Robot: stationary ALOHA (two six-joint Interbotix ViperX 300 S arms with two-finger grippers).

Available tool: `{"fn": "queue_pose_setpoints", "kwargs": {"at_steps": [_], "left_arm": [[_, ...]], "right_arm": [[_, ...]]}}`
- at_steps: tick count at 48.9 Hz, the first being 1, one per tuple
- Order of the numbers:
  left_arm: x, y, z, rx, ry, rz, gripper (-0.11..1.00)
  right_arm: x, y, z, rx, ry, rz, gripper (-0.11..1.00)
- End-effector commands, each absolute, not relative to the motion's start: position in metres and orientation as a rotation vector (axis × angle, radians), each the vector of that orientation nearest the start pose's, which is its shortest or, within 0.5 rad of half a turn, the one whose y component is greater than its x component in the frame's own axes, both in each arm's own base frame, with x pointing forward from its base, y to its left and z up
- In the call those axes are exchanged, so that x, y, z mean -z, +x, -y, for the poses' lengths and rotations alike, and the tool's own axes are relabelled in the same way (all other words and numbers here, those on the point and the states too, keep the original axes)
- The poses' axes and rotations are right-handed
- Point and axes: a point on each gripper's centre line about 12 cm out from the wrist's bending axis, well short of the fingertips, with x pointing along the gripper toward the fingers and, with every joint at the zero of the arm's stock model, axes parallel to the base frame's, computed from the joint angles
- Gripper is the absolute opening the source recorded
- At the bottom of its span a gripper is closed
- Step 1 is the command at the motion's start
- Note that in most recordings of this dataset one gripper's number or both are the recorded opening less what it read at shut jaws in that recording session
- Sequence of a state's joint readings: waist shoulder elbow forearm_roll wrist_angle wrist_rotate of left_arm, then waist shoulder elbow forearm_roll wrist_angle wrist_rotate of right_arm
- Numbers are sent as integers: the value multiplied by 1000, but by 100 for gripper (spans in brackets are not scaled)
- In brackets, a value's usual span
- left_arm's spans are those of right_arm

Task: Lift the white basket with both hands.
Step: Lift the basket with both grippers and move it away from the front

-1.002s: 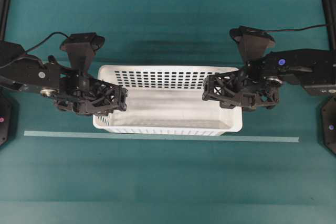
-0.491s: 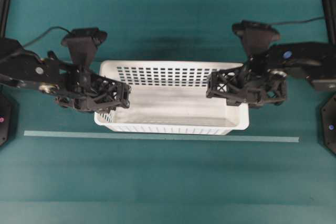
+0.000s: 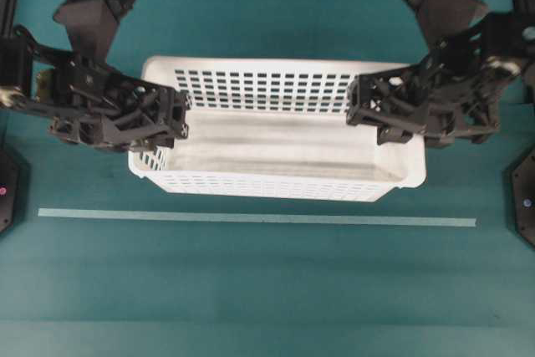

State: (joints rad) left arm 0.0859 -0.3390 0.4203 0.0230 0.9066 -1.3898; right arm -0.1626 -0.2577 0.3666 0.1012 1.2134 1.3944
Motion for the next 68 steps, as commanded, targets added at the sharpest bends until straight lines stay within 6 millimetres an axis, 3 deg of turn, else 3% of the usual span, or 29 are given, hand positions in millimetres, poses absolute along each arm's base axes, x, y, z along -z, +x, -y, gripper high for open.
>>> {"fn": "queue_pose_setpoints", "kwargs": {"at_steps": [1, 13, 29, 54, 68], "left_arm": [[-348, 322, -30, -682, -1296, -669, 5], [-391, 325, -29, -668, -1286, -660, 5], [-452, 320, -29, -634, -1209, -678, 5], [-507, 310, -30, -591, -1163, -652, 5], [-534, 300, -30, -592, -1158, -651, 5]], "right_arm": [[-304, 310, 39, 940, 1322, -1052, 19], [-355, 316, 39, 900, 1288, -1061, 19], [-394, 322, 39, 867, 1231, -1067, 19], [-458, 316, 33, 867, 1165, -1038, 19], [-476, 317, 33, 853, 1151, -1039, 19]]}}
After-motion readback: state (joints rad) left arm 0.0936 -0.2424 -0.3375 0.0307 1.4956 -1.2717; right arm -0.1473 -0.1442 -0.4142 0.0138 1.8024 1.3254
